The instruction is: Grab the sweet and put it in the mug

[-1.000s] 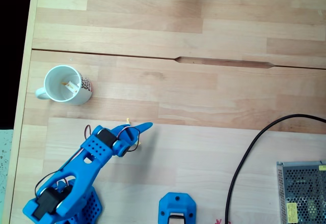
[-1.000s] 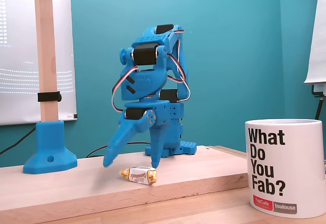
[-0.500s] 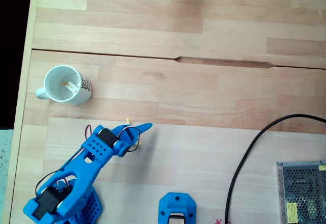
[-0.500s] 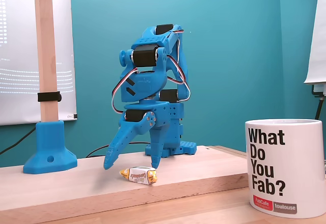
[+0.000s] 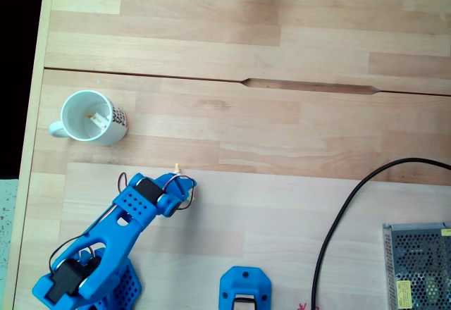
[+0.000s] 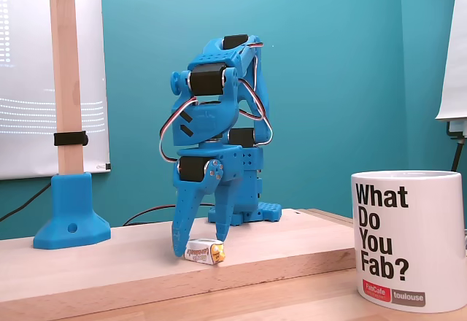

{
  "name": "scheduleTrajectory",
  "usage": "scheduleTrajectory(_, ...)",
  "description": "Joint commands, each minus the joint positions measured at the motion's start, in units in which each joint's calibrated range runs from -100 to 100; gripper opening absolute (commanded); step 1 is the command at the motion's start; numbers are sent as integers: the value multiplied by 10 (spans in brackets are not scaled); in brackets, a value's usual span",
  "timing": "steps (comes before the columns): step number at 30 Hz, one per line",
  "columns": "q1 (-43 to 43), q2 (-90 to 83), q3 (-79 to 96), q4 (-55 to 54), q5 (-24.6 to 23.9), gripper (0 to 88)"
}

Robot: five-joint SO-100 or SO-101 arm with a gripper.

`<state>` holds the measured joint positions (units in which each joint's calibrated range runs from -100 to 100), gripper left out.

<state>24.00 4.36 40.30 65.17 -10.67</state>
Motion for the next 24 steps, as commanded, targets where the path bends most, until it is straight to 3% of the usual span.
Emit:
scheduleTrajectory(1,21,-7,-51,3,2,301)
scheduleTrajectory(8,106,23,-126,3,3,301)
scheduleTrajectory(24,69,51,-116,3,-1,302)
